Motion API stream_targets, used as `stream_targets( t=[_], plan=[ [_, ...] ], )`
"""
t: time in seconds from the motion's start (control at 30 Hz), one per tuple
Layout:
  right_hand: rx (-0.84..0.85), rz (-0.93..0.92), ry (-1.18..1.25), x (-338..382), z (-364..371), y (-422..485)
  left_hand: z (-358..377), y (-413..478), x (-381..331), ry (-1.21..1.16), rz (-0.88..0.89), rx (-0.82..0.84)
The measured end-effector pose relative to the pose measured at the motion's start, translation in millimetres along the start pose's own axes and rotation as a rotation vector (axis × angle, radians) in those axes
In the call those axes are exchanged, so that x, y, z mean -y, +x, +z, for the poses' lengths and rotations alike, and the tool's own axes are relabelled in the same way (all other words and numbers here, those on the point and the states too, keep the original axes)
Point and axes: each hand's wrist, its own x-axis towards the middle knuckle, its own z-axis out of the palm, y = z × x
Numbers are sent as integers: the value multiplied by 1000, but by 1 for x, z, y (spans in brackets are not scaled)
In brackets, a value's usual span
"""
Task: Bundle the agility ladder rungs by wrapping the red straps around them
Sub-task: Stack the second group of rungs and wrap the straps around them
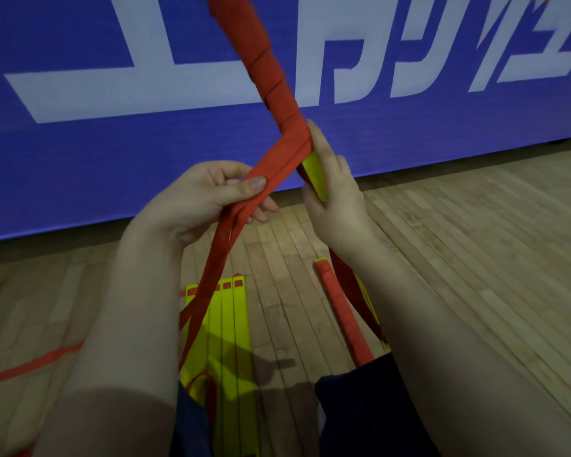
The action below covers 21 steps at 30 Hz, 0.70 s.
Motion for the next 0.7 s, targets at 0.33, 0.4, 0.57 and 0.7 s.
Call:
stream_targets(
  t=[0.33, 0.4, 0.57, 0.7],
  plan=[
    [267, 316, 777, 10, -5, 1, 0, 16, 17, -13, 74, -133],
    [352, 334, 894, 11, -9, 1, 2, 17, 17, -53, 105, -154],
    [624, 372, 1221, 12, -14, 1, 6, 11, 9, -173, 236, 22],
    [844, 338, 1459, 15, -7, 0, 6, 9, 8, -278, 273, 247]
  ],
)
